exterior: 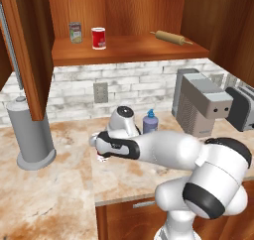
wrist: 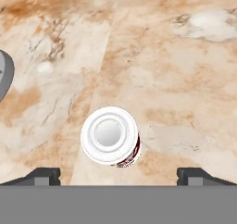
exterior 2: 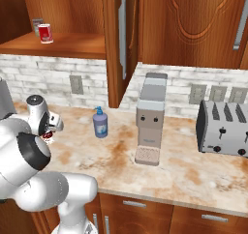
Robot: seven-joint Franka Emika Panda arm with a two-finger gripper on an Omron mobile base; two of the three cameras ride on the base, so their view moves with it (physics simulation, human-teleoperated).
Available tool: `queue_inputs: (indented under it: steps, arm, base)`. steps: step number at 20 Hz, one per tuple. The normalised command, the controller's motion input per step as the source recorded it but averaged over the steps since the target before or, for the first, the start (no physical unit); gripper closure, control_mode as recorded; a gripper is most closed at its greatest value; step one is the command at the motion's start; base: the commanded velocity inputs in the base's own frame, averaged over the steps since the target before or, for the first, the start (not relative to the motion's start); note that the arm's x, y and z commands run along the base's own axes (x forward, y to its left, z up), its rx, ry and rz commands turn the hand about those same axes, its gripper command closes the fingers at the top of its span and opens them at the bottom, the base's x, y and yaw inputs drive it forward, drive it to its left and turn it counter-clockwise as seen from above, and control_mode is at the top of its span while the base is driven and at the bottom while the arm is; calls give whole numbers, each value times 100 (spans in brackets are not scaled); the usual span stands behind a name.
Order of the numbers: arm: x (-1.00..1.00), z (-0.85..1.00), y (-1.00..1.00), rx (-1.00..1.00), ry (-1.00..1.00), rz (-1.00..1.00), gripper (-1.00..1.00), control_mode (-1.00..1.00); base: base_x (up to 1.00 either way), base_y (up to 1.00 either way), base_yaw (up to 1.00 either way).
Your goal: Pick the cans from the counter and place them in their designated side in the cabinet.
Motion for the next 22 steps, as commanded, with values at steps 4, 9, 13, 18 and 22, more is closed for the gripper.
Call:
queue_inputs:
  steps: [4, 9, 13, 18, 22]
  arm:
    - [17, -19, 7, 0, 2, 0, -100, -100]
    - [17, -17, 8, 0, 1, 0, -100, -100]
    - [18, -15, 8, 0, 1, 0, -100, -100]
    - [17, -10, 8, 0, 0, 0, -100, -100]
    - [17, -11, 8, 0, 0, 0, -100, -100]
  base:
    - [0, 0, 0]
    - [0, 0, 0]
    - [0, 0, 0]
    - [0, 0, 0]
    - [0, 0, 0]
